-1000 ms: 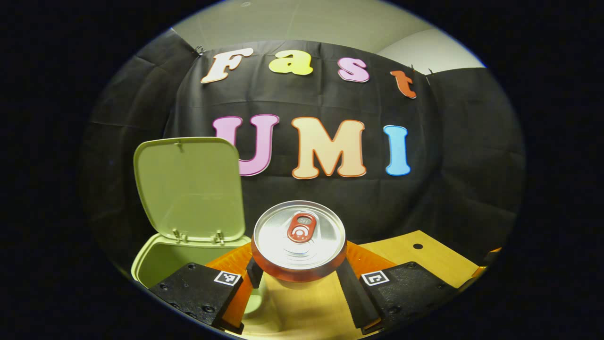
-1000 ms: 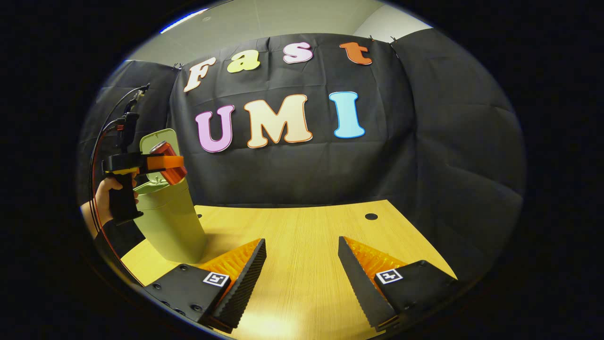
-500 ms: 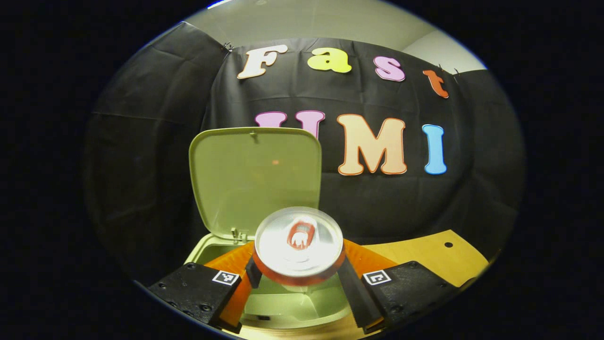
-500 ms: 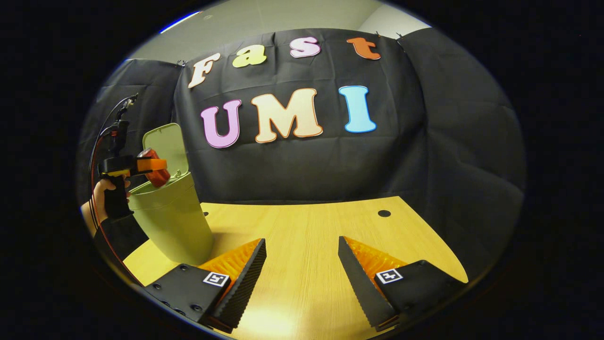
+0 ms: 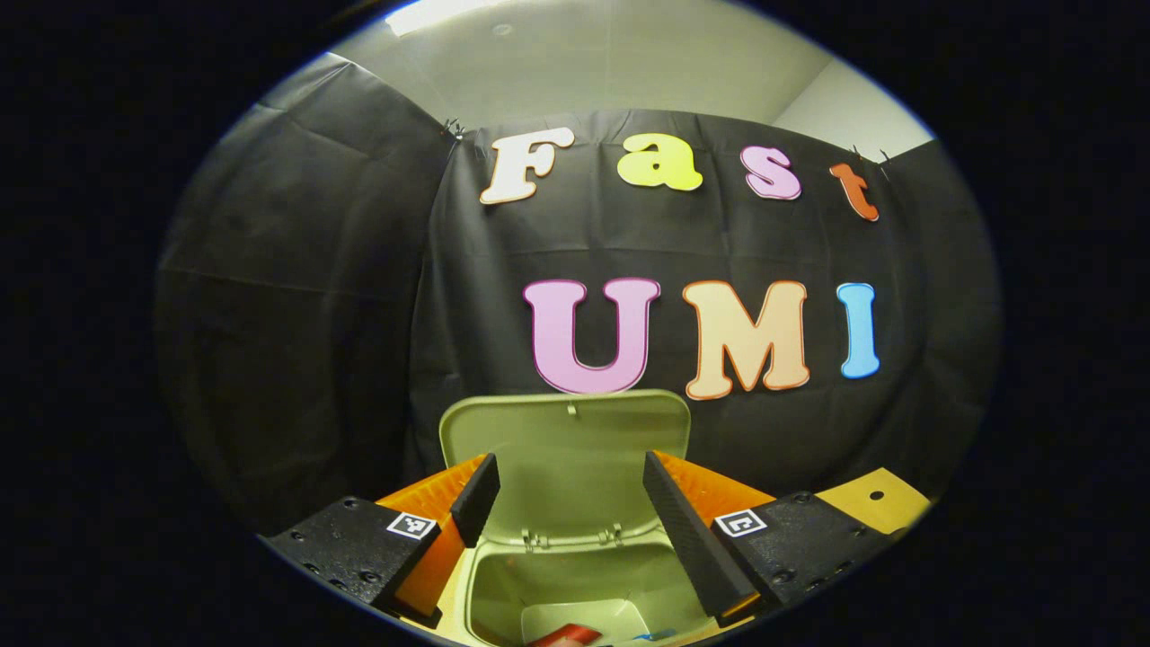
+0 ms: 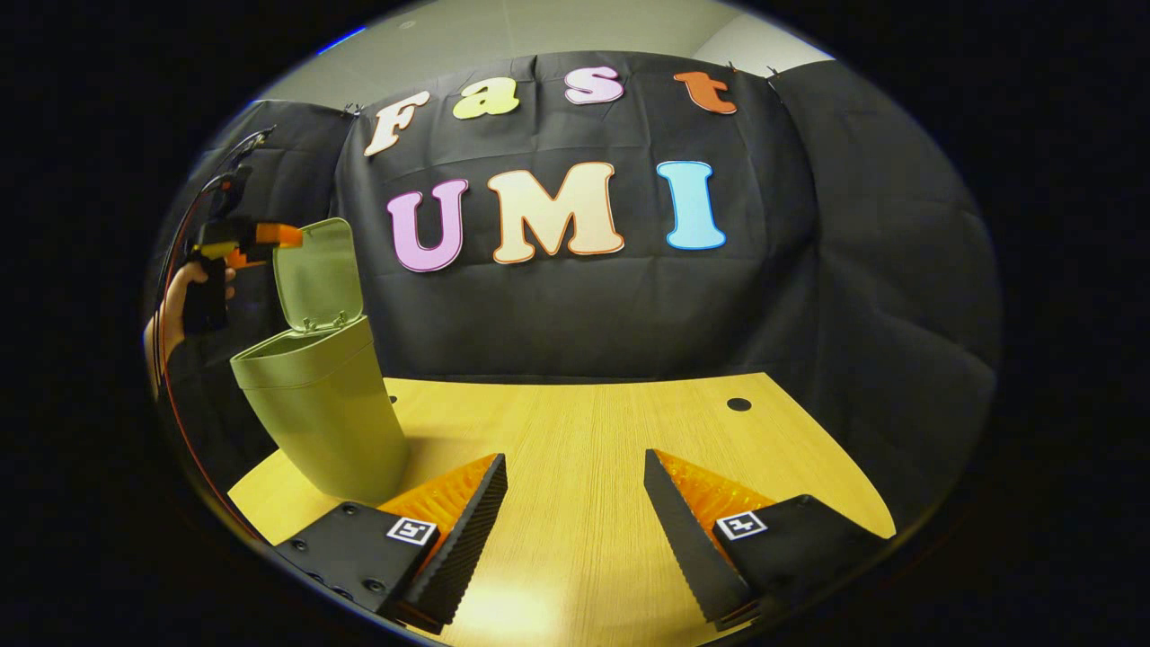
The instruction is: Press the lid of the desktop garbage bin to open it, pick up the crumpled paper on the desktop and throw it into the bin, then pick up the pop can on the desktop and drop it into the bin, and finally close the garbage bin lid.
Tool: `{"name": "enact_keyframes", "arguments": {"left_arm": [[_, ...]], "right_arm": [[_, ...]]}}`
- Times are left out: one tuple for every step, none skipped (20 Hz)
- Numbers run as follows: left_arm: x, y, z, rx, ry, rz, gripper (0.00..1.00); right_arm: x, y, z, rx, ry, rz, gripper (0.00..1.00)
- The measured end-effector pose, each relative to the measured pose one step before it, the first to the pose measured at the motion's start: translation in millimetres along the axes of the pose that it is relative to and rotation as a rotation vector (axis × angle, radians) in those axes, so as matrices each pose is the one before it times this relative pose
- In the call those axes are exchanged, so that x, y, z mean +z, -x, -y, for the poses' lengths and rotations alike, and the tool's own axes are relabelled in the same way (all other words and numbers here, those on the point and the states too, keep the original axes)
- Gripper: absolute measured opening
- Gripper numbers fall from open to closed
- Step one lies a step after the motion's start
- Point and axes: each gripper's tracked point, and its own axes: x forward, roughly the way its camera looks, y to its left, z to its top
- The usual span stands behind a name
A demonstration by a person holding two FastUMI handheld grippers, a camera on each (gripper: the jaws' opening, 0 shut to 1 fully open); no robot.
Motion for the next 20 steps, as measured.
{"name": "enact_keyframes", "arguments": {"left_arm": [[13.98, -8.19, 0.16, -0.00975, 0.01213, 0.02799, 0.96], [8.76, -8.32, -0.39, -0.01131, 0.01246, 0.02025, 0.96], [5.08, -10.72, 1.55, -0.01376, 0.01384, 0.00789, 0.96], [-1.17, -9.78, -1.12, -0.00768, 0.01093, -0.01332, 0.96], [-4.77, -9.67, -2.46, -0.00500, 0.00421, -0.02984, 0.96], [-6.44, -6.86, -6.78, 0.01611, -0.00091, -0.04400, 0.96], [-5.68, -7.26, -6.93, 0.01354, 0.00139, -0.03461, 0.96], [-4.84, -3.95, -0.96, 0.00105, 0.00749, -0.02959, 0.96], [-0.89, -2.13, -1.61, 0.00837, -0.00629, -0.02578, 0.94], [-0.37, -1.74, -2.11, 0.00165, -0.01629, 0.00363, 0.92], [-0.72, 1.45, 1.59, -0.00575, -0.00227, -0.00880, 0.92], [-1.37, 2.39, 3.38, -0.00340, -0.00205, -0.00846, 0.93], [-1.30, 2.24, 1.50, -0.00215, -0.00734, 0.00400, 0.95], [-1.00, 5.70, 0.78, -0.00281, -0.00325, 0.00066, 0.92], [-1.95, 7.26, 1.07, -0.00098, 0.00201, -0.00152, 0.92], [-3.33, 10.89, 1.54, -0.00021, 0.00363, 0.00278, 0.92], [-2.32, 10.12, 1.67, 0.00283, 0.00337, 0.00247, 0.92], [-4.97, 8.75, 1.86, 0.00200, 0.00332, -0.00364, 0.92], [-4.50, 9.68, 2.42, -0.00077, -0.00126, -0.00050, 0.92], [-7.80, 8.76, 2.85, -0.00284, -0.00372, -0.00784, 0.92]], "right_arm": [[-2.20, 0.17, -1.03, -0.00752, -0.00545, 0.00054, 0.97], [-0.91, 0.53, -0.93, -0.00834, -0.00378, -0.00044, 0.97], [-2.00, 1.10, 0.51, -0.00927, -0.00436, -0.00006, 0.97], [-1.14, 0.72, 0.20, -0.00815, -0.00581, -0.00070, 0.97], [-1.73, 1.46, 1.59, -0.01013, -0.00855, -0.00005, 0.97], [-1.26, 0.97, 1.36, -0.01099, -0.00867, -0.00007, 0.97], [-2.46, 0.77, 2.40, -0.01492, -0.00574, -0.00076, 0.97], [-1.86, 1.27, 2.95, -0.01423, -0.00657, -0.00152, 0.96], [-2.45, 1.79, 3.12, -0.01043, -0.00882, -0.00373, 0.96], [-1.04, 0.93, 1.72, -0.00773, -0.00874, -0.00234, 0.96], [-3.52, 1.43, 1.91, -0.00561, -0.00644, -0.00115, 0.96], [-1.13, 0.83, 1.41, -0.00268, -0.00272, -0.00138, 0.97], [-1.56, 0.48, 1.23, -0.00016, 0.00075, -0.00229, 0.97], [-1.43, 0.31, 0.13, 0.00348, 0.00352, -0.00390, 0.96], [-1.99, 0.19, 0.79, 0.00544, 0.00422, -0.00182, 0.97], [0.30, 0.21, -0.19, 0.00833, 0.00368, -0.00127, 0.97], [-1.02, -0.88, 0.38, 0.00949, 0.00434, -0.00380, 0.97], [-2.12, -1.65, -0.05, 0.01026, 0.00447, -0.00767, 0.97], [-0.59, -1.18, -0.29, 0.01194, 0.00399, -0.00664, 0.96], [0.78, -0.34, 0.13, 0.01176, 0.00411, -0.00320, 0.96]]}}
